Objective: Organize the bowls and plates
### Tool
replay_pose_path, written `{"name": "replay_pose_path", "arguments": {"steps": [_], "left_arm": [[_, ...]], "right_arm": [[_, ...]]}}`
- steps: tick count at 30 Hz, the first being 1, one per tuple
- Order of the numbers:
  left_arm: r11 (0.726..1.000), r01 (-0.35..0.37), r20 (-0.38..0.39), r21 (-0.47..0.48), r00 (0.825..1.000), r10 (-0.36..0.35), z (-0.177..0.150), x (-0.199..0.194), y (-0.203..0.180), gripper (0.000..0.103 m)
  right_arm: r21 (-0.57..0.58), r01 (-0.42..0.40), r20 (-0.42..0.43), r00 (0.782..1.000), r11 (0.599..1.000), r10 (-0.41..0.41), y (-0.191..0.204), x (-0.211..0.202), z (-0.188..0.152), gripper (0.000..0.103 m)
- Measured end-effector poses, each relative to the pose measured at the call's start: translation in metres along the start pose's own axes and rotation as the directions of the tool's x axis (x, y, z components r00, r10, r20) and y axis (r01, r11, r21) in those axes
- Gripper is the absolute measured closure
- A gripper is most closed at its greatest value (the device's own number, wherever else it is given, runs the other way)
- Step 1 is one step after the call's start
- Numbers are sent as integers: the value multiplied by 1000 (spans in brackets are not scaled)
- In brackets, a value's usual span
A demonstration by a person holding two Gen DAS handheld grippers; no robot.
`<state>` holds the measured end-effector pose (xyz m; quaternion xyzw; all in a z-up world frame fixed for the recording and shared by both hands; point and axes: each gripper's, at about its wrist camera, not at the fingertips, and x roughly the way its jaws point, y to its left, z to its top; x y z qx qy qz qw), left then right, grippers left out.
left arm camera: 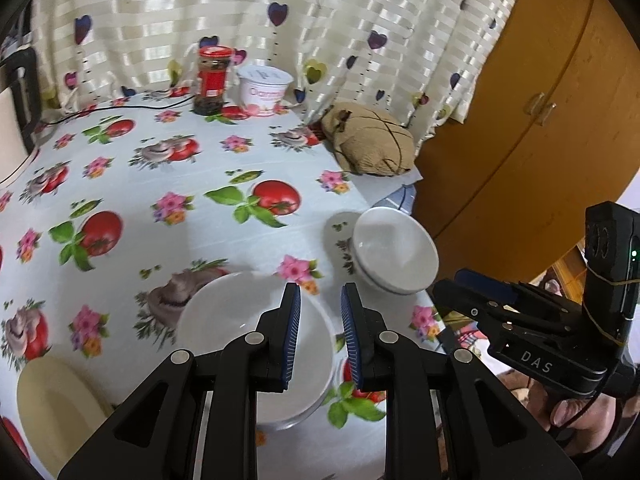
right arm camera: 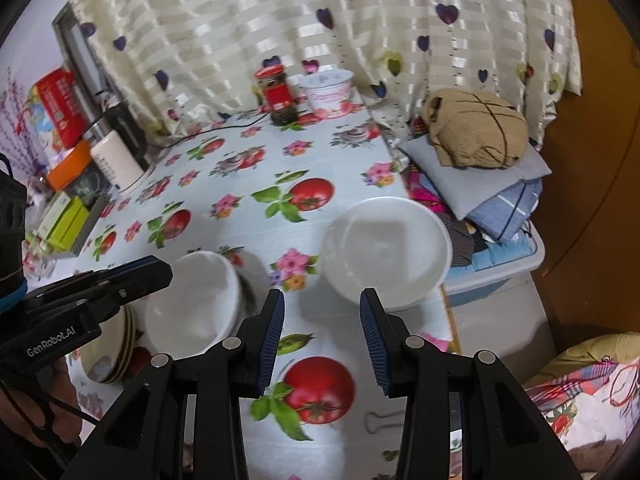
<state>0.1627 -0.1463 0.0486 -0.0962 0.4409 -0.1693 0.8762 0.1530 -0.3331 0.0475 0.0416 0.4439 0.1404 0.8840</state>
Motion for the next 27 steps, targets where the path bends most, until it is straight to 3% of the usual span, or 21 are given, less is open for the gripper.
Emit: {"name": "replay_pose_path", "arguments": {"steps": [16,27], "left_arm": [[998,56,-105,-12,993,-57,24,67,-27,81],[998,48,-158,-43,986,-54,30,104,-32,81]], "right_arm": [[107,68,-18,998,992,-67,-60,15,3,64],[140,81,-43,996,987,-75,-79,37,7,64]]}}
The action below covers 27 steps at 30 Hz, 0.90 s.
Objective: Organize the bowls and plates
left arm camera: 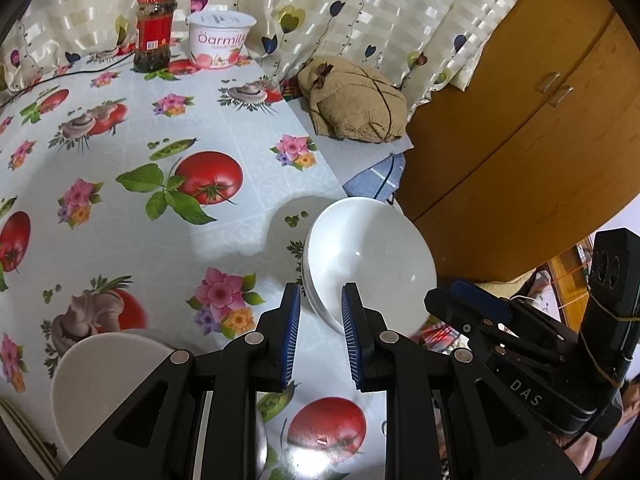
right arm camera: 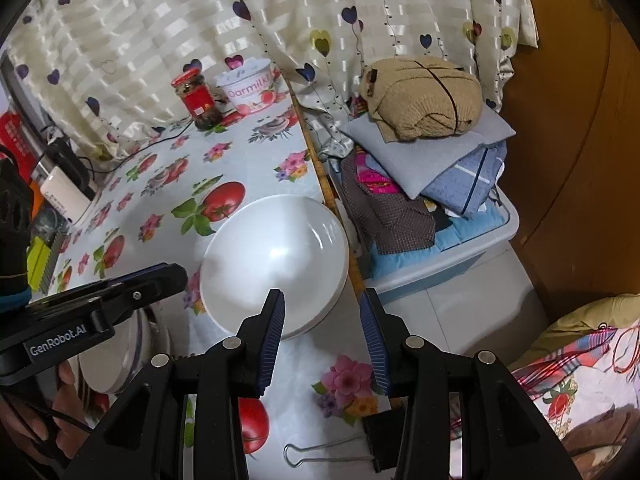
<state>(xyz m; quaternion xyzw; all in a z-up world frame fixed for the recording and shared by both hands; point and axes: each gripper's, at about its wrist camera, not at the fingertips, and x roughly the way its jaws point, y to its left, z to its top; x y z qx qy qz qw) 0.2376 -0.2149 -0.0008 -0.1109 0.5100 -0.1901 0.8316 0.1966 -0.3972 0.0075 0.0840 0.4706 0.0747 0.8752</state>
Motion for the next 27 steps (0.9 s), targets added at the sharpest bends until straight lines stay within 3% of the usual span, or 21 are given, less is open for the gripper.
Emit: {"name": "replay_pose_path", "arguments": {"steps": [8,12,16,27], "left_arm": [[1000,-14,-23,-23,1000,13,4,16,1,81],[999,-15,-35,-37,999,14,3,21,3,81],[1000,-13,-40,-25,999,12,2,24,1,81],[999,-32,-33,21,999,33,2,26,-6,83]], "right_arm": [[14,-4,-19,1000,1000,4,-6,15,3,65],[15,-4,-32,999,1000,4,-6,22,3,73],[18,-9,-42,999,1000,10,-6,27,2,79],[26,3,-40,999,1000,-1,-7,30,2,83]]}}
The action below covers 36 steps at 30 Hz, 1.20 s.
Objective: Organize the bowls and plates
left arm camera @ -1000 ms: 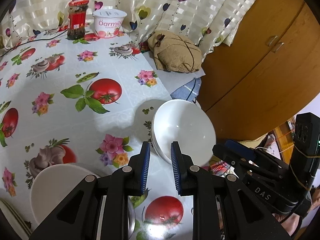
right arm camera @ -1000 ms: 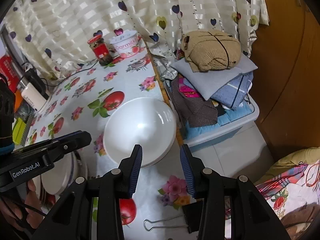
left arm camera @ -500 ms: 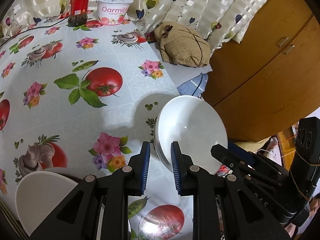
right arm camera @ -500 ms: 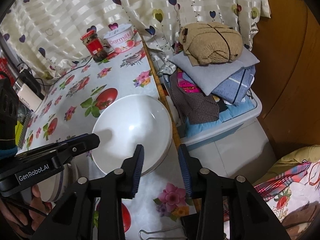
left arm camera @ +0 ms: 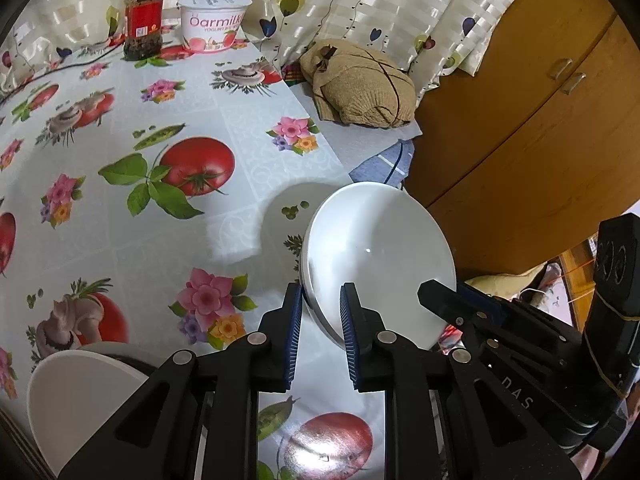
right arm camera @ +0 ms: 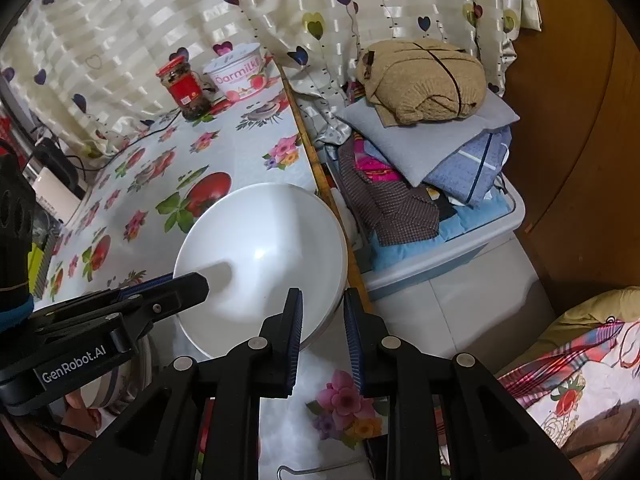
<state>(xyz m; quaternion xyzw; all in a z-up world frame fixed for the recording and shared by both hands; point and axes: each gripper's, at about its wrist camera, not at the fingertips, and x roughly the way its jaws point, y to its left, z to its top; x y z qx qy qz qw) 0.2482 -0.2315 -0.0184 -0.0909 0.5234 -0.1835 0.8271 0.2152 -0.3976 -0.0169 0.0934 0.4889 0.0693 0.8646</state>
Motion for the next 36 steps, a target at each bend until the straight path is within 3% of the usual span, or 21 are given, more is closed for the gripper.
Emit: {"name": "replay_pose_path", "arguments": {"steps": [13,36], "left_arm": [[1000,8,51,10,999,-9,3,-22,-4,83],[1000,11,161,3,987,-11,-14,-91,-1,82]], "right_arm": [[-8,7,24,1000,1000,-7,3,-12,6,83],[-66,-14,114,993,998,22,45,-69,2,83]]}}
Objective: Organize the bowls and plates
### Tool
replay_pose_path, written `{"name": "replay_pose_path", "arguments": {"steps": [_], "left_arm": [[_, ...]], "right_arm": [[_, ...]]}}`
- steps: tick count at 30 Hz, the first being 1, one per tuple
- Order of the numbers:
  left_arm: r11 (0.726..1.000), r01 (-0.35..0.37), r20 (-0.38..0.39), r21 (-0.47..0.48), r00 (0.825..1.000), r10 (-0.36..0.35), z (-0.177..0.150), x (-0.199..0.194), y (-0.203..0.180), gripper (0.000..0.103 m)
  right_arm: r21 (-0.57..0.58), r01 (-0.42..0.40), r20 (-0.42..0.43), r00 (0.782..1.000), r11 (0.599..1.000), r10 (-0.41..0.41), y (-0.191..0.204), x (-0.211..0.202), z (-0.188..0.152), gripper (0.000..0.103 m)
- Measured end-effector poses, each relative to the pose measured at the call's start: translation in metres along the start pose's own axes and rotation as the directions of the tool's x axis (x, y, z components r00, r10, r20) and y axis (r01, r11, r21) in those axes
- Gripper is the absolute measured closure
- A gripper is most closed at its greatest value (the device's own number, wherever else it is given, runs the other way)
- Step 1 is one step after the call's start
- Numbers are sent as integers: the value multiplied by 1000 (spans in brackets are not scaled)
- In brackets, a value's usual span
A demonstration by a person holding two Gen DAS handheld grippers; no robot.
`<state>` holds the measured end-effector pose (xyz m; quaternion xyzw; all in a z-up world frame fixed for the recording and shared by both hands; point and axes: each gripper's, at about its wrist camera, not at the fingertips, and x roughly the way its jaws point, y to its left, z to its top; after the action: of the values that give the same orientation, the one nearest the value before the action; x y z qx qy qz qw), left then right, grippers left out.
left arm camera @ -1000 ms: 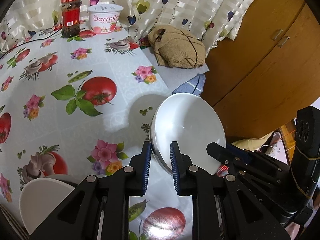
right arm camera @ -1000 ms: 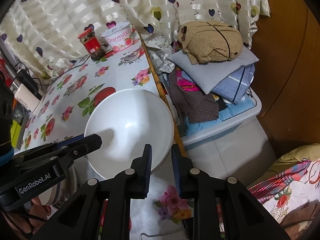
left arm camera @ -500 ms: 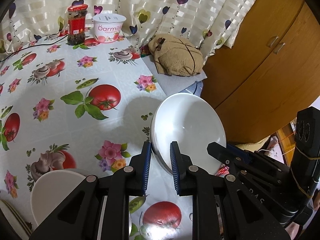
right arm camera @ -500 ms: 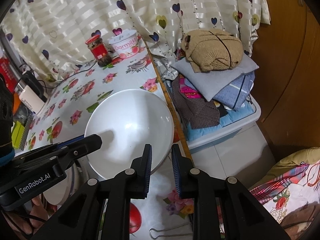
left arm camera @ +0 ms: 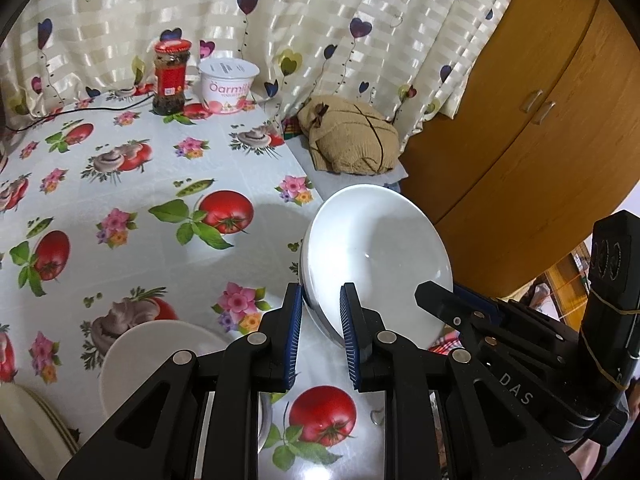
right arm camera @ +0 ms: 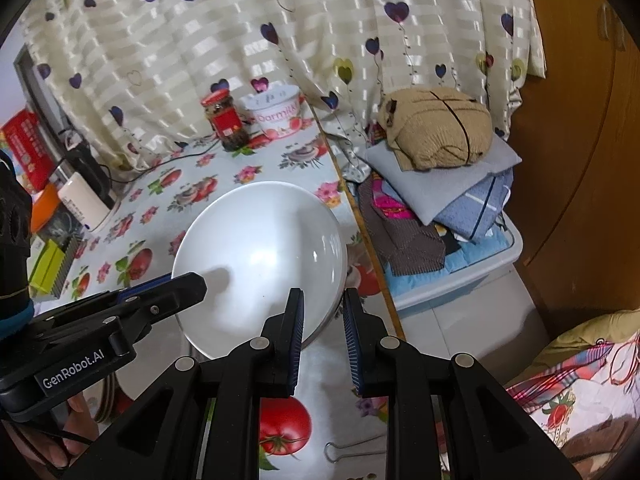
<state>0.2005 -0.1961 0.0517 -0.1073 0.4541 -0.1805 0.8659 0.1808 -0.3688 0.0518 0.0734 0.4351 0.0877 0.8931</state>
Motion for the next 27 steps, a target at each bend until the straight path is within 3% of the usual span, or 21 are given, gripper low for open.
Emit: {"name": "replay_pose_path", "arguments": {"steps": [14,27], "left_arm": [[998,-34,47,-54,998,37,-18,-44,30,83],[984,-104,15,-143,994,107,-53,-68,76,83]], "right_arm": [[-67,-42,9,999,997,43,46,-16,-7,83],[-149,-116,-57,992,982,109,100,-3,-23,83]]}}
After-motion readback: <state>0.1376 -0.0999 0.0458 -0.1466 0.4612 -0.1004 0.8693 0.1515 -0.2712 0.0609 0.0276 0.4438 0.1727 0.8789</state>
